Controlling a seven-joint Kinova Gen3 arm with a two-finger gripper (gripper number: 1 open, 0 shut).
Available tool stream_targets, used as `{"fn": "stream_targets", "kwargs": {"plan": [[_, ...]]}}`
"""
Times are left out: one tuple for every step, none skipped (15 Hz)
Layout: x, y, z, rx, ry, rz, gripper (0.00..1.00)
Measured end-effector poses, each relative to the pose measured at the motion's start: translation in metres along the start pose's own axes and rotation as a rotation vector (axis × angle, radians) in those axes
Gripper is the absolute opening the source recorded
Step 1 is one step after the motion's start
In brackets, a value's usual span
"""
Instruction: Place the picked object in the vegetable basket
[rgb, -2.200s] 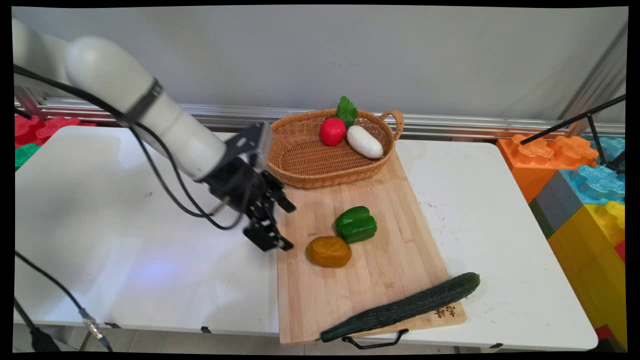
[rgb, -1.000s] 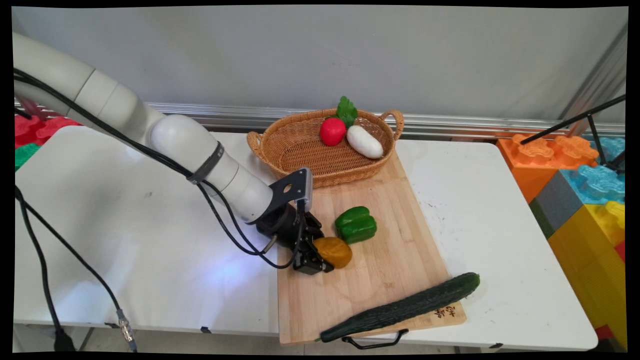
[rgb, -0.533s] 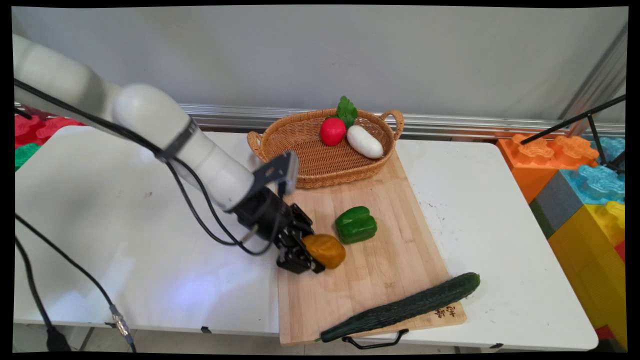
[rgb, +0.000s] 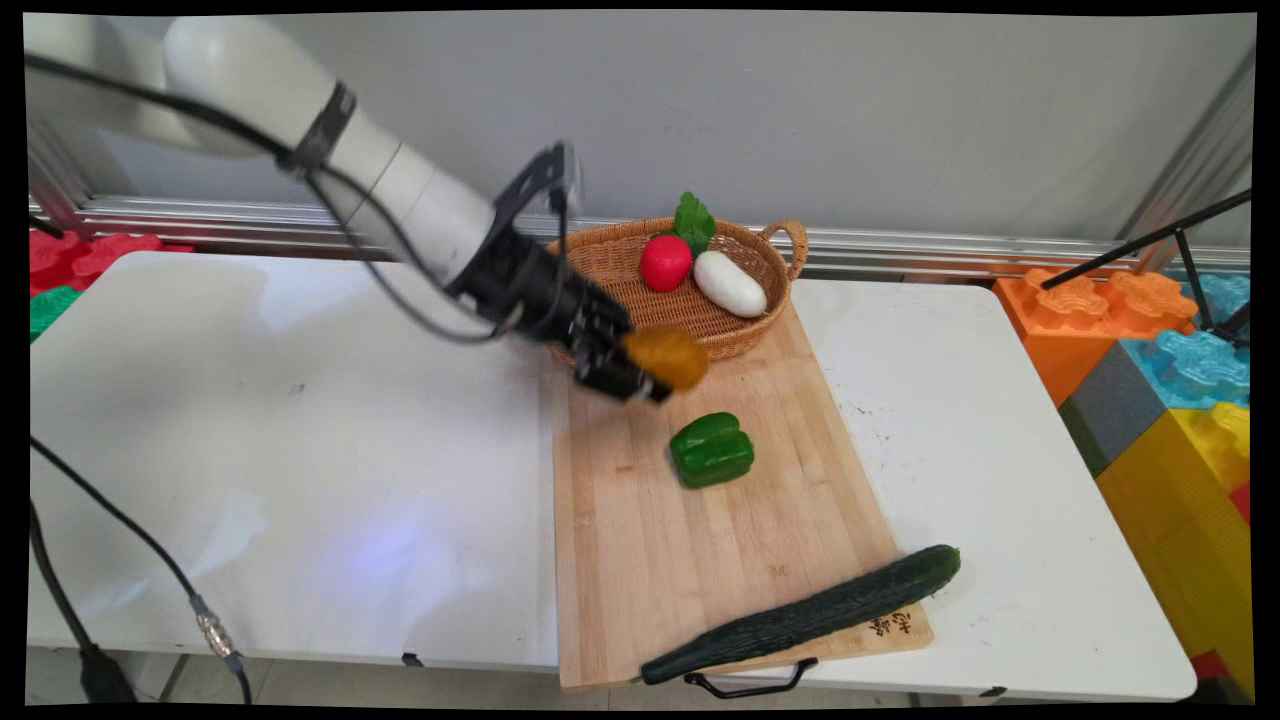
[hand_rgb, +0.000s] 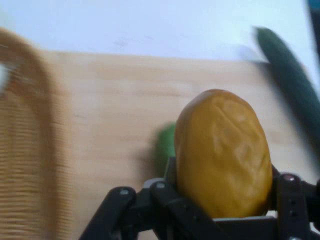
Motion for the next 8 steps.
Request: {"fn": "stream_targets", "kwargs": {"plan": [[0.008, -0.014, -0.002, 0.044, 0.009, -0.011, 0.00], [0.014, -0.028, -0.004, 0.085, 0.016, -0.020, 0.00], [0.019, -0.044, -0.006, 0.131, 0.022, -0.030, 0.00], [0.023, -0.059, -0.007, 0.176, 0.025, -0.042, 0.00], [0.025, -0.073, -0.007, 0.211, 0.025, -0.054, 0.00], [0.026, -0.087, -0.006, 0.246, 0.021, -0.068, 0.00], [0.026, -0.100, -0.003, 0.271, 0.014, -0.081, 0.00], [0.024, -0.113, 0.001, 0.290, 0.004, -0.095, 0.00]]}}
